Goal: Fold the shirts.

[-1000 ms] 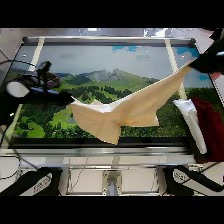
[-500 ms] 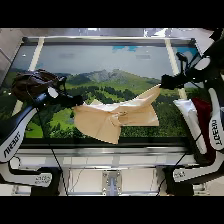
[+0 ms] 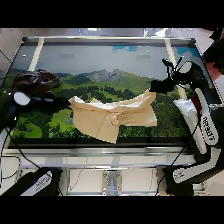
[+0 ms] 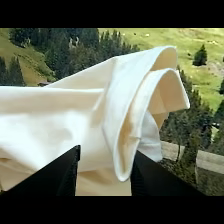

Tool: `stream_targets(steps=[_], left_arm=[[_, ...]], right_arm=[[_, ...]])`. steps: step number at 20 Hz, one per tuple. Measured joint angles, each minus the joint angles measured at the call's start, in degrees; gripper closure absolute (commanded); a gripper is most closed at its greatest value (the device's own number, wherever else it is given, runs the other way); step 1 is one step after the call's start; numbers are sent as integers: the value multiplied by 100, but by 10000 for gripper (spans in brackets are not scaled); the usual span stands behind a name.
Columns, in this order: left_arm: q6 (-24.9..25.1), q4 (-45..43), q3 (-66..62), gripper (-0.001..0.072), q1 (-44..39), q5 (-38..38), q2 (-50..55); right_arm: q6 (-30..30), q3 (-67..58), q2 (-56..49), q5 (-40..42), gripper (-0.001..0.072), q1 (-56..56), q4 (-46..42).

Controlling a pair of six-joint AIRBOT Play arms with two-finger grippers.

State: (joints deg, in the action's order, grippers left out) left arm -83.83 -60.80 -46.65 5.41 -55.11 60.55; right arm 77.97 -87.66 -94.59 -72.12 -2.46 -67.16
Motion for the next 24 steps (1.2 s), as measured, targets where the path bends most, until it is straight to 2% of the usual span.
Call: stream_targets(steps=[5, 8, 12, 18, 19, 21, 23, 24], left_arm=[[-282, 411, 1635, 11, -173, -164, -1246], [-328, 601, 2170, 11, -417, 208, -1429], [-374, 739, 2428, 12, -776, 1084, -1180], [-116, 1410, 2505, 20, -1156, 1659, -339], [11, 1561, 2507, 76, -1187, 1714, -267], [240, 1840, 2520, 329, -1222, 1840, -166], [439, 2076, 2529, 659, -1239, 1926, -116], [494, 2197, 2524, 691, -1246, 1978, -107]], right_arm=[[50, -131, 13, -330, 368, 13, -254], [70, -520, 107, -846, 368, -44, -761], [81, -1182, 407, -1368, 368, -282, -1167], [85, -1884, 872, -1665, 369, -553, -1333], [85, -1937, 916, -1679, 369, -570, -1338], [87, -2013, 973, -1703, 369, -590, -1335], [87, -2052, 1001, -1727, 375, -599, -1296], [87, -2063, 1012, -1731, 375, -603, -1268]])
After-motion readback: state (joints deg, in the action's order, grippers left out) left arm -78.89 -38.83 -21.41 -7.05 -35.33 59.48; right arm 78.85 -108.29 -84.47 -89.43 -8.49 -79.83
